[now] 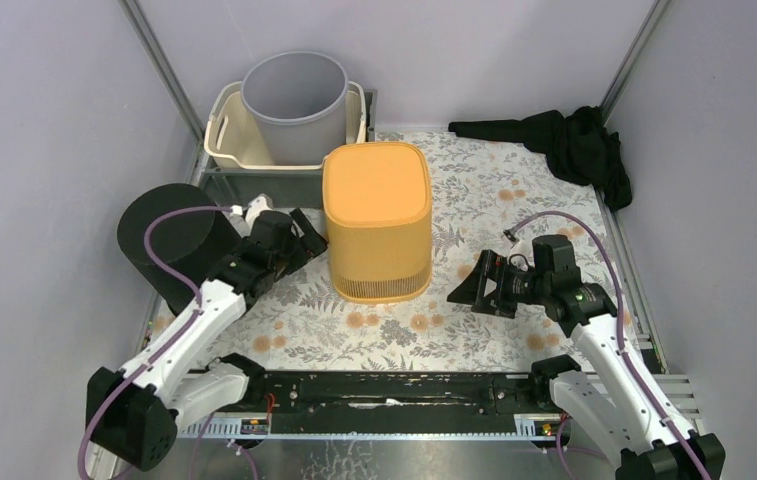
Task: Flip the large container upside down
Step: Move the container to the center of the board.
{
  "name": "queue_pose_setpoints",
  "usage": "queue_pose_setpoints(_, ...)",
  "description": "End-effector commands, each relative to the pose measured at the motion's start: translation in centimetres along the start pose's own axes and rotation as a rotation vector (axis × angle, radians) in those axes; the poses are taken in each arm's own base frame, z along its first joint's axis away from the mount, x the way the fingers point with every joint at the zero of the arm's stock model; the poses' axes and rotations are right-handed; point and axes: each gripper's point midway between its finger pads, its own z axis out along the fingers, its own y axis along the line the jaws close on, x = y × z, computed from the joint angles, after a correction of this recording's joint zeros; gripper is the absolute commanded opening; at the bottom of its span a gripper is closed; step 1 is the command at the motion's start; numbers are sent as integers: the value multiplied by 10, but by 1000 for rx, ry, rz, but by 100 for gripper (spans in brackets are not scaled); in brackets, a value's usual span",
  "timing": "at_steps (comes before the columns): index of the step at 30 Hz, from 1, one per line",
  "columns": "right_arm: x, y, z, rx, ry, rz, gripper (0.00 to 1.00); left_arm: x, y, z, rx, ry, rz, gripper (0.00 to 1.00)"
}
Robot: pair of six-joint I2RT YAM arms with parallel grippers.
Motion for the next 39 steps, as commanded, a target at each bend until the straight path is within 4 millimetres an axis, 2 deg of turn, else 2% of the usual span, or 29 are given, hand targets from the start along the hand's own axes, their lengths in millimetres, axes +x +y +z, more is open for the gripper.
queue_pose_setpoints(1,-5,7,-4,-4,-5,-23,99,-12,-40,16,149,-44,-31,100)
queue_pose_setpoints(10,-13,8,-8,22,-50,-21,100,6,-80,42,211,7,34,100)
queue_pose_setpoints(20,-27,18,-15,45,-72,-47,99,28,-134,88,264,64,119,100)
queue_pose_setpoints(24,-30,16,-16,65,-79,-50,99,38,-163,110,292,99,170,100)
queue_pose_setpoints(29,-35,24,-26,76,-116,-62,99,50,-210,125,375,146,254,100)
queue_pose_setpoints(31,-37,31,-32,68,-133,-66,100,52,-223,124,399,155,286,100)
queue_pose_setpoints(33,-38,37,-37,58,-151,-68,99,46,-231,113,424,142,292,100)
queue_pose_setpoints(36,-37,41,-43,59,-158,-61,99,30,-228,81,452,107,281,100)
queue_pose_setpoints(39,-33,45,-46,48,-148,-65,100,12,-211,32,442,81,262,100)
